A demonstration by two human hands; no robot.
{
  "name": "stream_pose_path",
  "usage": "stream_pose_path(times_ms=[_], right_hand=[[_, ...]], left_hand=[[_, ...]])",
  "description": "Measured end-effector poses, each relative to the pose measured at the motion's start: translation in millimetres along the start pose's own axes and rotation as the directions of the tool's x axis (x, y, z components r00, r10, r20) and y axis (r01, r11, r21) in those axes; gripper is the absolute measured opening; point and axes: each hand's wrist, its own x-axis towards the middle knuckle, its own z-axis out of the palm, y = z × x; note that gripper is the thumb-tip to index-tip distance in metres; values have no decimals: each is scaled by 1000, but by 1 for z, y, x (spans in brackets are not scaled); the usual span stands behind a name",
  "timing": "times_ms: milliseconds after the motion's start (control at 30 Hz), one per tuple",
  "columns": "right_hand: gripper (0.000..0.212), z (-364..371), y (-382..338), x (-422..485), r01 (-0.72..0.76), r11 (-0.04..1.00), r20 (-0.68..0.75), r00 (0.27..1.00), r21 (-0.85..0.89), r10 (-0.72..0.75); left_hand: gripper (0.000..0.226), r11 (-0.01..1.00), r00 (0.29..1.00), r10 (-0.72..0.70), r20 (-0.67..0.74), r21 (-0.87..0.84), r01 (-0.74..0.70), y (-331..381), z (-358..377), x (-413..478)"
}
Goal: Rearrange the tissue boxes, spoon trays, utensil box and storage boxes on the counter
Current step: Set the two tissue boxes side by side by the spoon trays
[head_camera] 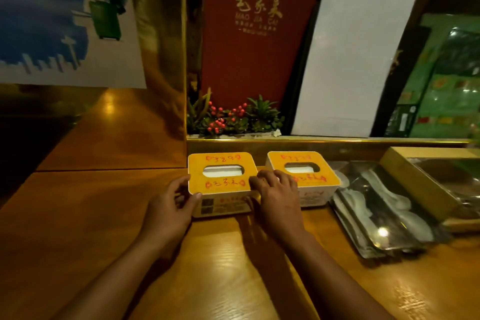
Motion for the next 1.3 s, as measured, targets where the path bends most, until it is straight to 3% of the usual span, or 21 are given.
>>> stream_pose_path(times_ms=[267, 800, 1300], right_hand=[[46, 5, 22, -2, -67, 997, -20, 998, 36, 67], [41, 5, 36, 2, -11, 996, -52, 998, 93, 16], [44, 4, 39, 2, -11, 991, -42, 999, 133, 17]], left_hand=[[52, 996, 998, -60, -23, -67, 58, 15, 36, 12], [55, 997, 996, -77, -43, -19, 77, 23, 50, 8], [54, 988, 990, -126, -55, -101, 120, 22, 57, 5]])
